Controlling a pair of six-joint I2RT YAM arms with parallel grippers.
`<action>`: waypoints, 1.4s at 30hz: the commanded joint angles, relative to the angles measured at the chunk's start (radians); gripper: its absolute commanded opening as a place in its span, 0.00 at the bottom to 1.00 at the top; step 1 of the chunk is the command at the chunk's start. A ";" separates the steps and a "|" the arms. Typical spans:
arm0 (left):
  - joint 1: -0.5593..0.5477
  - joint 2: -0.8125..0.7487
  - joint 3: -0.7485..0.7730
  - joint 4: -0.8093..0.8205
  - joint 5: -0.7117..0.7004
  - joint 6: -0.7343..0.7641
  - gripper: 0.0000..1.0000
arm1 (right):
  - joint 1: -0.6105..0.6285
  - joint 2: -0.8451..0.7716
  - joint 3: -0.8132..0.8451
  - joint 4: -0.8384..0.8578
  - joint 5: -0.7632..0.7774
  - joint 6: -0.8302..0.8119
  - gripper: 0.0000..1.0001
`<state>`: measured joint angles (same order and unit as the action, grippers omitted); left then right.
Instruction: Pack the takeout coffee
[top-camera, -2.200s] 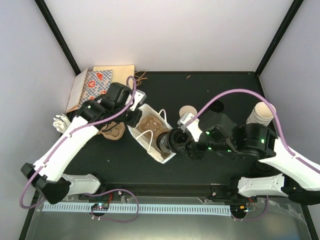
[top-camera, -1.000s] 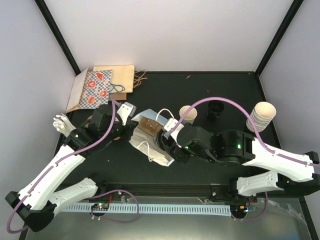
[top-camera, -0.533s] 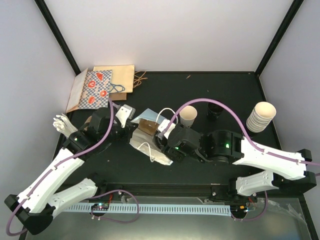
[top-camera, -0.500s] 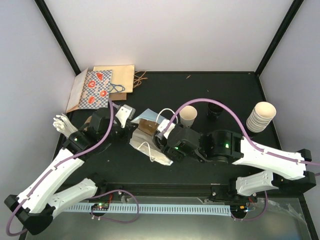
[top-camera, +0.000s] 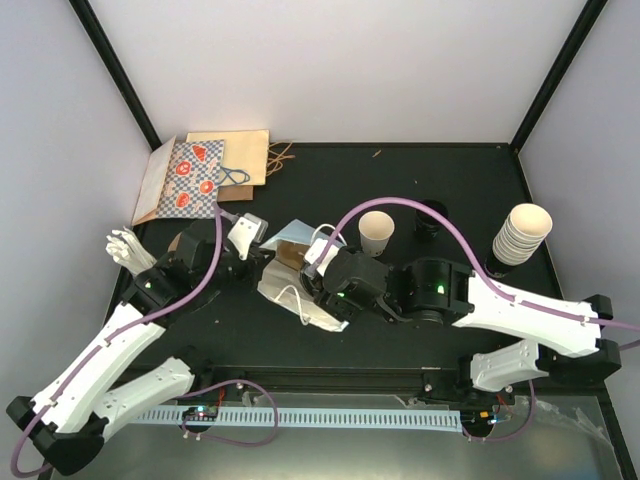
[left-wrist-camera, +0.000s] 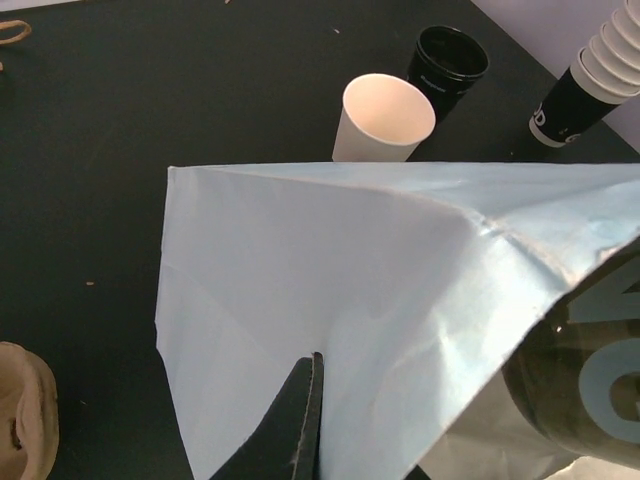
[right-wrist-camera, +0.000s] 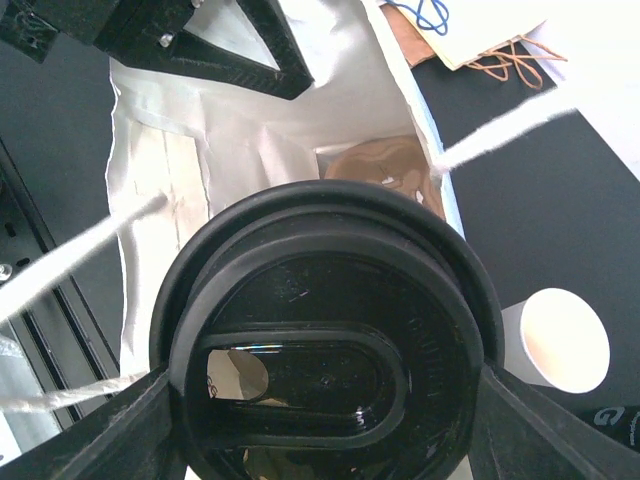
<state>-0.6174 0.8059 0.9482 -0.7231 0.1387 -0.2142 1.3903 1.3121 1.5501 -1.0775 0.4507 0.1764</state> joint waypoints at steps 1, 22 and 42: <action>-0.010 -0.015 0.008 0.053 0.038 -0.031 0.02 | 0.005 0.031 0.042 -0.002 0.026 -0.021 0.50; -0.010 0.081 0.097 -0.145 0.086 -0.283 0.01 | 0.047 0.068 -0.072 0.084 0.054 -0.099 0.48; -0.011 0.024 0.017 -0.100 0.102 -0.285 0.02 | 0.030 0.119 -0.158 0.185 0.003 -0.109 0.48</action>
<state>-0.6201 0.8505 0.9638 -0.8555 0.2150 -0.4919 1.4288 1.4300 1.4044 -0.9348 0.4427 0.0772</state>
